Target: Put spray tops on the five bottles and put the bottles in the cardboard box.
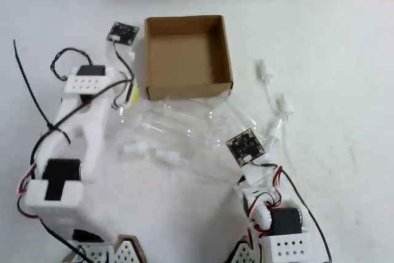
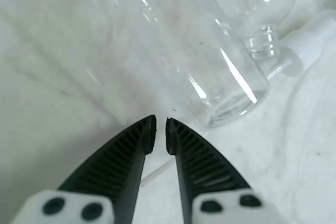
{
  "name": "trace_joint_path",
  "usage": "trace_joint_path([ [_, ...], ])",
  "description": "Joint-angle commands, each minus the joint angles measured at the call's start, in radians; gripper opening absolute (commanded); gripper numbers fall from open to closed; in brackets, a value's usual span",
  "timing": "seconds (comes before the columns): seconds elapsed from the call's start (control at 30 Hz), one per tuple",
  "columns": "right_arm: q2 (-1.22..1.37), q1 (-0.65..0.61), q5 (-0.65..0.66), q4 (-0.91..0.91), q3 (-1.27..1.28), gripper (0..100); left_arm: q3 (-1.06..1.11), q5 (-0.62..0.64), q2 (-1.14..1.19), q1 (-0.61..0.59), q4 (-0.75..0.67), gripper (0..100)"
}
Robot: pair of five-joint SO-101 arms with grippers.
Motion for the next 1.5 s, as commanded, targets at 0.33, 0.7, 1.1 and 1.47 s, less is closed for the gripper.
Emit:
trace_joint_path([
  [0.33, -0.004, 0.005, 0.009, 0.001, 0.009, 1.7, -0.126, -0.002, 0.16, -0.039, 0.052, 35],
  [0.7, -0.004, 0.005, 0.009, 0.001, 0.009, 1.7, -0.127, 0.181, 0.16, -0.054, 0.086, 15],
  [1.1, -0.004, 0.005, 0.009, 0.001, 0.009, 1.7, -0.304, 0.901, 0.168, -0.371, 0.322, 5],
  [1.47, -0.004, 0.005, 0.009, 0.001, 0.009, 1.7, -0.269, 0.895, 0.163, -0.447, 0.336, 42],
])
